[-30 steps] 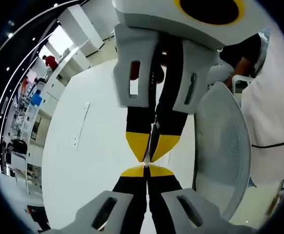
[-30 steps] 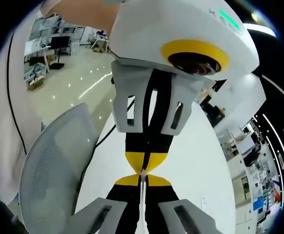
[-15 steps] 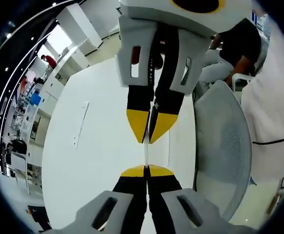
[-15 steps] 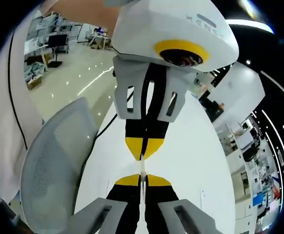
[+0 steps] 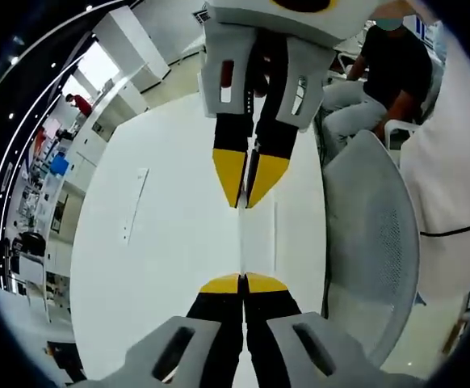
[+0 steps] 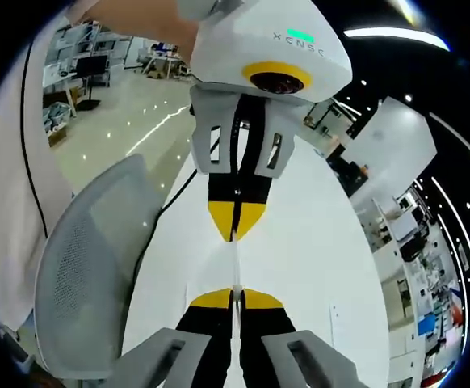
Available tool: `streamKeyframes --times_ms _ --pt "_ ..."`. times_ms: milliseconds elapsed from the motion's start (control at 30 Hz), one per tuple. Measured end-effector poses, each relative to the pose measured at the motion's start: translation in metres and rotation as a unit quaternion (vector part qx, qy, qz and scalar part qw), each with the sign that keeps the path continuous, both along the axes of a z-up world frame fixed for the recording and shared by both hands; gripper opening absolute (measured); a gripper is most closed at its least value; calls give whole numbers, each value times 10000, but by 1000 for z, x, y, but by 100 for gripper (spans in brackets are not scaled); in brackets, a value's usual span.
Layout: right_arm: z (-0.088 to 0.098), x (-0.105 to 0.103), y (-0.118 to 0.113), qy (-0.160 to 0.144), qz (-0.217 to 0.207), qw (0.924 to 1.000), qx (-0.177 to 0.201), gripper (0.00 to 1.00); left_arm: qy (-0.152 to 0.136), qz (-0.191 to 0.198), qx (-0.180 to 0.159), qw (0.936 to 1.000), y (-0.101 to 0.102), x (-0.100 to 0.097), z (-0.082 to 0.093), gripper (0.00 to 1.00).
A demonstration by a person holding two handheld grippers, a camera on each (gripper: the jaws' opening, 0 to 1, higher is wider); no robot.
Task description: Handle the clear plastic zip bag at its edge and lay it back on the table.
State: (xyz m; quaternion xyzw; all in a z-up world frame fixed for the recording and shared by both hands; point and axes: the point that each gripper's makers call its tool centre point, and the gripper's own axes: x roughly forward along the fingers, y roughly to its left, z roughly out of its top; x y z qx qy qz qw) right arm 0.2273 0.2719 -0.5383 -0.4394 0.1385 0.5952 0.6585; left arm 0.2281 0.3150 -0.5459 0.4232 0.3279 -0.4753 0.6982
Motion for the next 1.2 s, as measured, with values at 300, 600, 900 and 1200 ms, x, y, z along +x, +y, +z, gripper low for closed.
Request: streamKeyframes --times_ms 300,600,900,1200 --pt "-1 2 -8 7 -50 10000 -36 0 -1 -20 -12 10000 0 1 0 0" --pt "-1 7 -17 -6 -149 9998 -88 0 -49 -36 -16 10000 -1 3 1 0" --pt "-1 10 -27 0 -240 9996 -123 0 -85 -67 -10 9999 -2 8 0 0" --pt "-3 11 -37 7 -330 9993 -173 0 -103 -59 -27 9999 1 10 -1 0"
